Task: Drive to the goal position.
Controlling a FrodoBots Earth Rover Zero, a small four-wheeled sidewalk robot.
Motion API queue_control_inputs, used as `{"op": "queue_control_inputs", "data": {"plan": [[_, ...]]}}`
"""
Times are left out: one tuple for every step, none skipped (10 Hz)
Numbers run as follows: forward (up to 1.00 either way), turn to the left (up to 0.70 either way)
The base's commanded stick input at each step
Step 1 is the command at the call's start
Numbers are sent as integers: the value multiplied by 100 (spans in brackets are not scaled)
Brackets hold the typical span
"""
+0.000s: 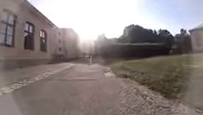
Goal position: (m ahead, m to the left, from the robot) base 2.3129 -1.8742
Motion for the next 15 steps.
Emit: {"op": "queue_control_inputs", "data": {"plan": [[44,2],[44,2],[44,2],[44,2],[44,2],[44,2],[44,2],[44,2],[44,14],[44,27],[44,27],[44,27],[44,27],[44,16],[44,2]]}}
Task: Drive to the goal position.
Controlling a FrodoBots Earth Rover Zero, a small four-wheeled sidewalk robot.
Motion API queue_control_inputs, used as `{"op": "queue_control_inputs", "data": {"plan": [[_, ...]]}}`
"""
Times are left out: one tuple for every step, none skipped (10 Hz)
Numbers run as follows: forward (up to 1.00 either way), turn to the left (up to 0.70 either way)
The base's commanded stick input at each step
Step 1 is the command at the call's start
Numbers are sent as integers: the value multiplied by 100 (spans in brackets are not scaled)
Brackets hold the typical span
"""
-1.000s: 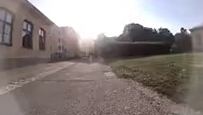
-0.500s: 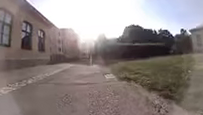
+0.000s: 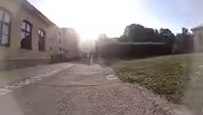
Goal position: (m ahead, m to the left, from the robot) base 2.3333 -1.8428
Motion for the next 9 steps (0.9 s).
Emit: {"op": "queue_control_inputs", "data": {"plan": [[44,2],[44,2],[44,2],[44,5],[44,13],[44,22],[44,21],[44,6],[44,3]]}}
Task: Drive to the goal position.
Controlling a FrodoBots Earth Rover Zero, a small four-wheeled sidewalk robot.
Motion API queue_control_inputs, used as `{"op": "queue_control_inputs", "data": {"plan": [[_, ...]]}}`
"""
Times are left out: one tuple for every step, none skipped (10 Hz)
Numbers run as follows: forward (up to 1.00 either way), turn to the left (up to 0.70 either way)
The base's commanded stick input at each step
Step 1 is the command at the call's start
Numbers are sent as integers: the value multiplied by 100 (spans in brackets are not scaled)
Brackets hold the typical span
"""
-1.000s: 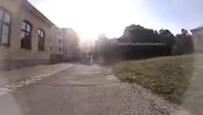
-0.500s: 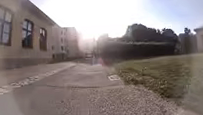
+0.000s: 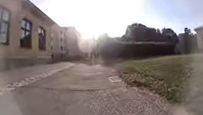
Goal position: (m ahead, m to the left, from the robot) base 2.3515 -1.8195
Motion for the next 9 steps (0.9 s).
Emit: {"op": "queue_control_inputs", "data": {"plan": [[44,3],[44,3],[44,3],[44,3],[44,3],[44,3],[44,3],[44,3],[44,3]]}}
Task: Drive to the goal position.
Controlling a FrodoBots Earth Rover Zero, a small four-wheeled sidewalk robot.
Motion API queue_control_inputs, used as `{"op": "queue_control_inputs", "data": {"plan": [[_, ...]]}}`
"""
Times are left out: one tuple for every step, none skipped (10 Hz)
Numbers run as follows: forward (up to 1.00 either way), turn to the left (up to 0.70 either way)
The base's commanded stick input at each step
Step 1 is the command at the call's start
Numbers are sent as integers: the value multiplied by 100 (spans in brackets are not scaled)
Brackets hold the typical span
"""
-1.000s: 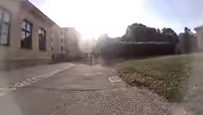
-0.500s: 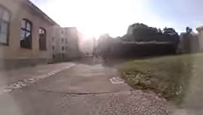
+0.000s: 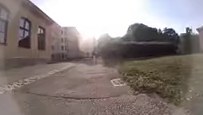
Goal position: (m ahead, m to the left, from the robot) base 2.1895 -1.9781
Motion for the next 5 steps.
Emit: {"op": "queue_control_inputs", "data": {"plan": [[44,3],[44,3],[44,3],[44,3],[44,3]]}}
